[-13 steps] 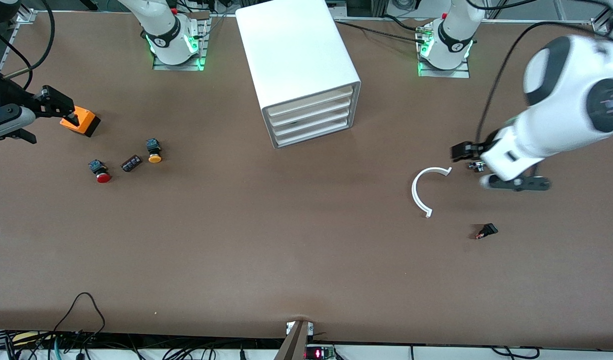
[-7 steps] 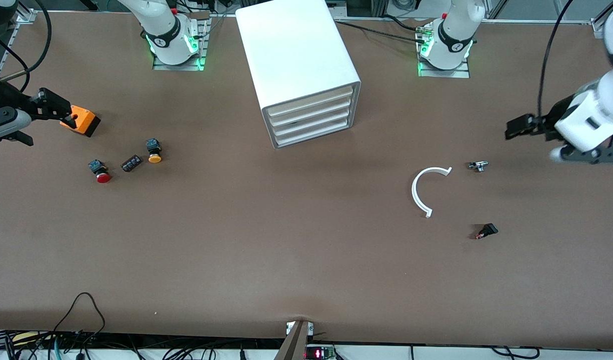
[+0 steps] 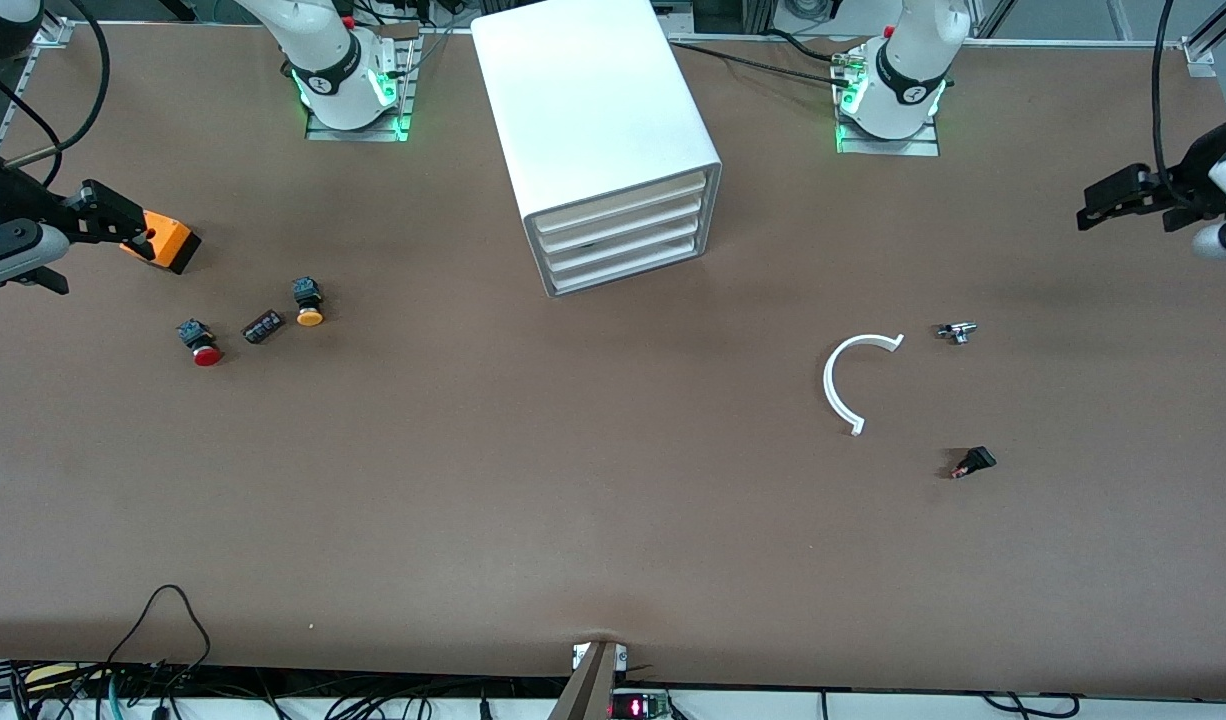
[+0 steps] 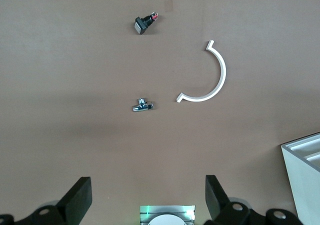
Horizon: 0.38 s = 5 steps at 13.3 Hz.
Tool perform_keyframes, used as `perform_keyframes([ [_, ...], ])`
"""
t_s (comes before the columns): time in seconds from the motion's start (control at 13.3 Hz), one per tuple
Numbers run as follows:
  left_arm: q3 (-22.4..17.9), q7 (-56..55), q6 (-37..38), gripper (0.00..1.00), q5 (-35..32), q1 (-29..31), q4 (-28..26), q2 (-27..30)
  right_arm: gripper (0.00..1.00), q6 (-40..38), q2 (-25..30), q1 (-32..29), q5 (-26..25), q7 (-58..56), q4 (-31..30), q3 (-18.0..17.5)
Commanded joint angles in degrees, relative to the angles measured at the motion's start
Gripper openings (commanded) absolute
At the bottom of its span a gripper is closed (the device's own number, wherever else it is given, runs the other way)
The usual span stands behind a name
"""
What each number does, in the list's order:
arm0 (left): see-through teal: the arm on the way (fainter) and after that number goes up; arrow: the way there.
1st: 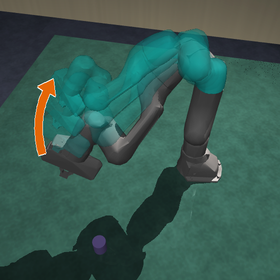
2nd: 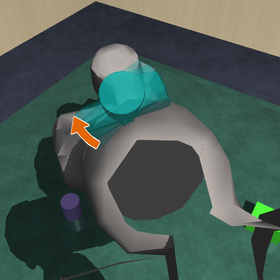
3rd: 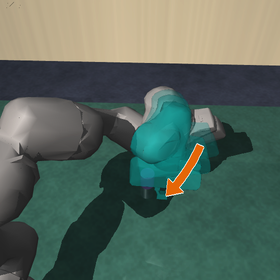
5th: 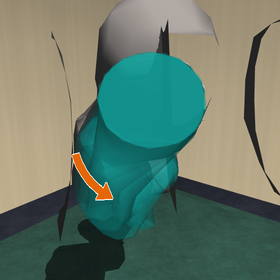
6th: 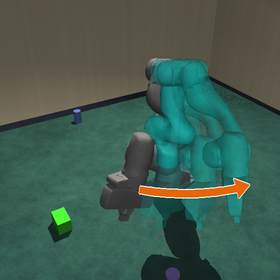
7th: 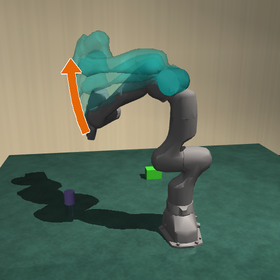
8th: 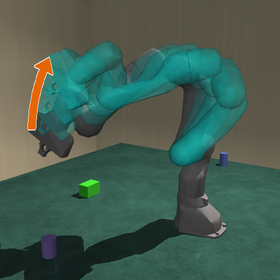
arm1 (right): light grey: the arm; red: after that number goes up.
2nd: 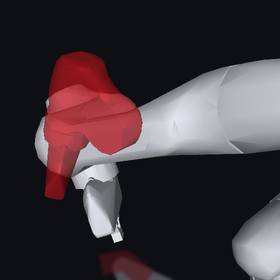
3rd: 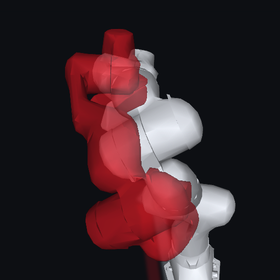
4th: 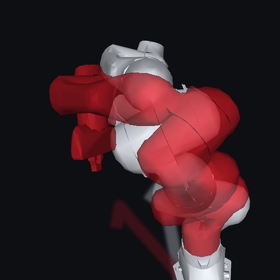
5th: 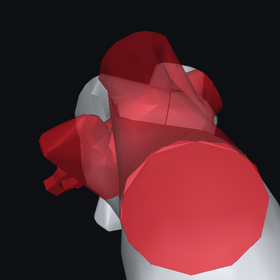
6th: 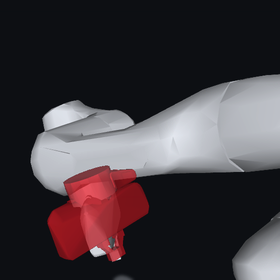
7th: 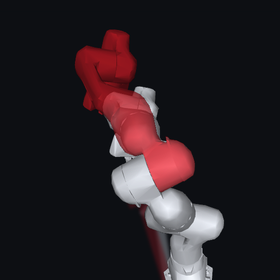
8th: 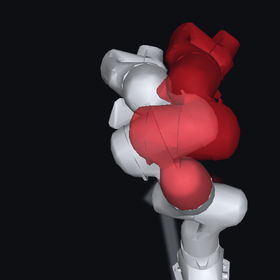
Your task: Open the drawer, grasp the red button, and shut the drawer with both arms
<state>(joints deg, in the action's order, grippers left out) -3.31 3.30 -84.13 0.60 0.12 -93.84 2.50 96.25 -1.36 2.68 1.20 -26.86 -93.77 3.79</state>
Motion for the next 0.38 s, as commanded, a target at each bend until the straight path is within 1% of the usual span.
perform_keyframes([
  [0.0, -0.5, 0.6, -1.0, 1.00, -1.1, -0.9, -1.9, 2.4, 1.00, -0.4, -0.6, 0.7, -0.7, 0.7, 1.4, 0.3],
  [0.3, -0.5, 0.8, -1.0, 1.00, -1.2, -0.9, -2.0, 2.9, 1.00, -0.4, -0.6, 0.8, -0.5, 0.7, 1.5, 0.3],
])
